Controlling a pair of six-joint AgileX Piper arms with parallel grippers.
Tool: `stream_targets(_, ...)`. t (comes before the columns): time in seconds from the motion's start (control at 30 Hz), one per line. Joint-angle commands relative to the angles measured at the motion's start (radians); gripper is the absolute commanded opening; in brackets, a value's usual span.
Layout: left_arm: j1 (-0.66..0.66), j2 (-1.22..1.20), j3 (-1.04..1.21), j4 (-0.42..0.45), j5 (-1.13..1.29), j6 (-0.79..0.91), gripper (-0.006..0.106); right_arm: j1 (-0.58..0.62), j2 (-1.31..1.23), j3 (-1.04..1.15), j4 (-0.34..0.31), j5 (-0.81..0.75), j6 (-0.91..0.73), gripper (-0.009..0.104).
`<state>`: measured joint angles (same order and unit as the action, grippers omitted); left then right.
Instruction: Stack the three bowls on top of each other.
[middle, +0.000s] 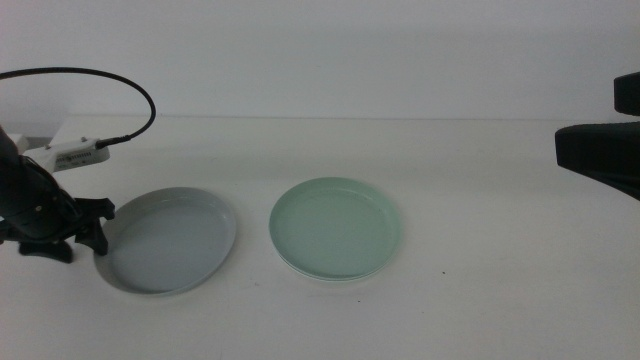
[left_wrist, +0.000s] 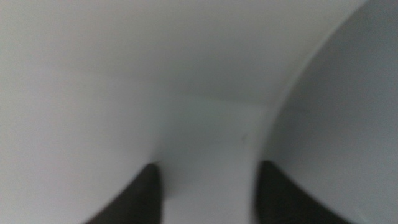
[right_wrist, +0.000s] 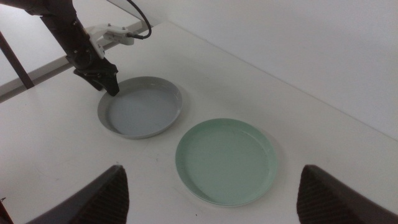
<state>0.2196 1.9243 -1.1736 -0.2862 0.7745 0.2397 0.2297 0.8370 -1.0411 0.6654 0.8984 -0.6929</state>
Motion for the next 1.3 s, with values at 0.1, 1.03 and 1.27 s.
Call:
stream_targets(0.1, -0.010, 0.013, -0.007, -0.011, -0.024, 0.007, 0.023, -0.004, -0.003, 0.000, -0.004, -0.004, -0.011, 0.089)
stream_targets(1.03, -0.531, 0.086, -0.424, -0.132, 0.138, -0.169, -0.002, -0.004, -0.003, 0.000, -0.004, -0.004, -0.011, 0.089)
stream_targets(1.27, -0.536, 0.157, -0.424, -0.149, 0.124, -0.169, -0.001, -0.004, -0.003, 0.000, -0.004, -0.004, -0.011, 0.089)
